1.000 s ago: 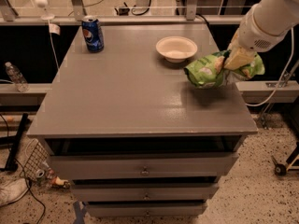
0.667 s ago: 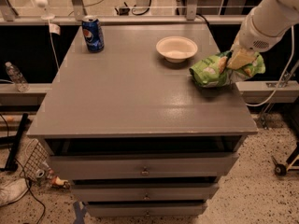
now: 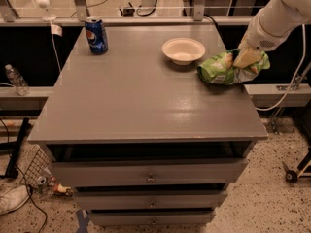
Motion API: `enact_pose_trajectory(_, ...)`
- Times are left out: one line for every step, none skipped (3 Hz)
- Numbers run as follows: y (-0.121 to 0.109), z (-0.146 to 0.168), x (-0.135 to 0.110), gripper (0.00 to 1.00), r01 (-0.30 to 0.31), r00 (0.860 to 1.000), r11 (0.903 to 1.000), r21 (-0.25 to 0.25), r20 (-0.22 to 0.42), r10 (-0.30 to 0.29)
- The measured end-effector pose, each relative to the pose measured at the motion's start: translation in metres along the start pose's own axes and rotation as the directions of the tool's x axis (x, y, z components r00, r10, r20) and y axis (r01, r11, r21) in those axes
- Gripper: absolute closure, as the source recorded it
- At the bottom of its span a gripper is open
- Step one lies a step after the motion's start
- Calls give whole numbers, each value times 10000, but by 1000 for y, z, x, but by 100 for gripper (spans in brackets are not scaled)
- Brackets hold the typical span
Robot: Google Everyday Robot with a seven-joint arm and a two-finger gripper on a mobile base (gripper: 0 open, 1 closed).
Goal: Move green rice chip bag near paper bowl
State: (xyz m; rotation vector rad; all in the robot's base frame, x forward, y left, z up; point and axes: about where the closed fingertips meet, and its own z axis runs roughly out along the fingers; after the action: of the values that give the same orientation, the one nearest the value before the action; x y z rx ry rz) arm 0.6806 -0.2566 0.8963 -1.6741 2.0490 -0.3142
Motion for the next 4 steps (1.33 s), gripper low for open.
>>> enact_pose_trajectory(-15, 10, -15, 100, 202, 9986, 9998, 83, 489, -205)
enact_pose_trajectory(-25, 14, -27, 100, 370, 9961, 9992, 164, 795, -382)
enact_pose_trajectory(-30, 28, -50, 100, 677, 9883, 9977, 23, 1371, -673)
enact_pose_trajectory(-31, 38, -65, 100, 920, 9807, 9957, -130, 1744, -883)
